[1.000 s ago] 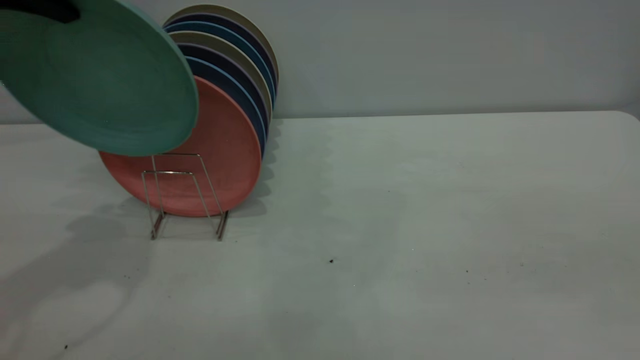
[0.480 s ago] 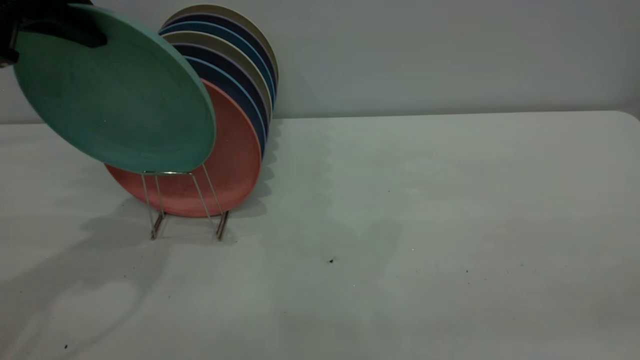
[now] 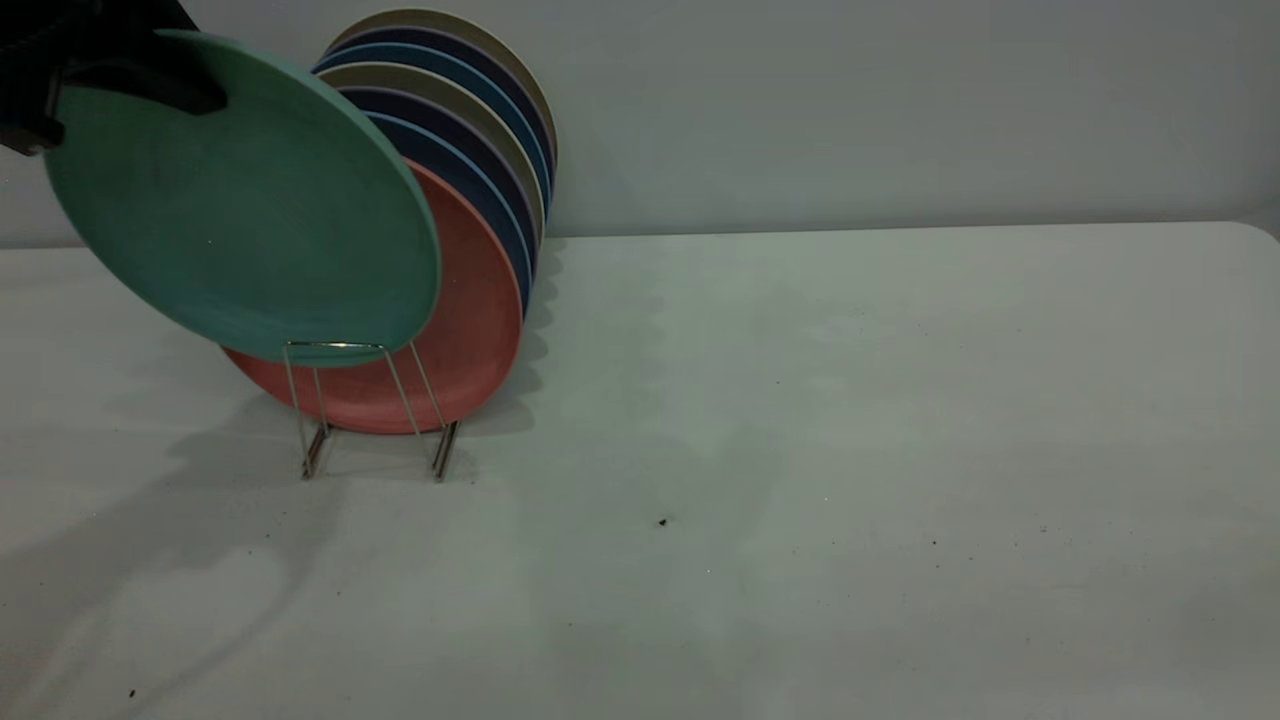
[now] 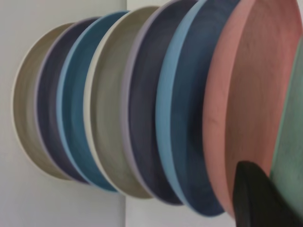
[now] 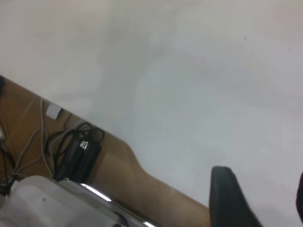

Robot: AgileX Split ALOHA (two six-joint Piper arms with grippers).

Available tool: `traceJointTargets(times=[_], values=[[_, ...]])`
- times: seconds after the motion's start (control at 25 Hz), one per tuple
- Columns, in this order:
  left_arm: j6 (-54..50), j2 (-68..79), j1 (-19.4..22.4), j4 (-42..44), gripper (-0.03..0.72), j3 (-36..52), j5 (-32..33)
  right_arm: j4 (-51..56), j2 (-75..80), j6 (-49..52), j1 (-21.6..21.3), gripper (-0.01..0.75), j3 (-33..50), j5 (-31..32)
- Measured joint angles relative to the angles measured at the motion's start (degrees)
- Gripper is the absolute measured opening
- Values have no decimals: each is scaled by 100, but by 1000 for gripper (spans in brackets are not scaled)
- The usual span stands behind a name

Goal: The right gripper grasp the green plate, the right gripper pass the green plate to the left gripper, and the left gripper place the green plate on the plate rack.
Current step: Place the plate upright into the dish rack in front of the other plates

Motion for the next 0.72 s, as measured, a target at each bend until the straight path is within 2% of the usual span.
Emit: traceJointTargets(times=[0.36, 0.52, 0.64, 0.72], values=[[0, 393, 0, -166, 95, 0, -158, 6, -197, 124, 0, 370, -5, 107], [0, 518, 0, -202, 99, 0, -203, 6, -197, 145, 0, 369, -93, 392], [0, 596, 0, -432, 119, 0, -298, -9, -197, 182, 0, 369, -176, 536], [0, 640, 0, -641, 159, 0, -342, -61, -197, 275, 0, 369, -198, 581]])
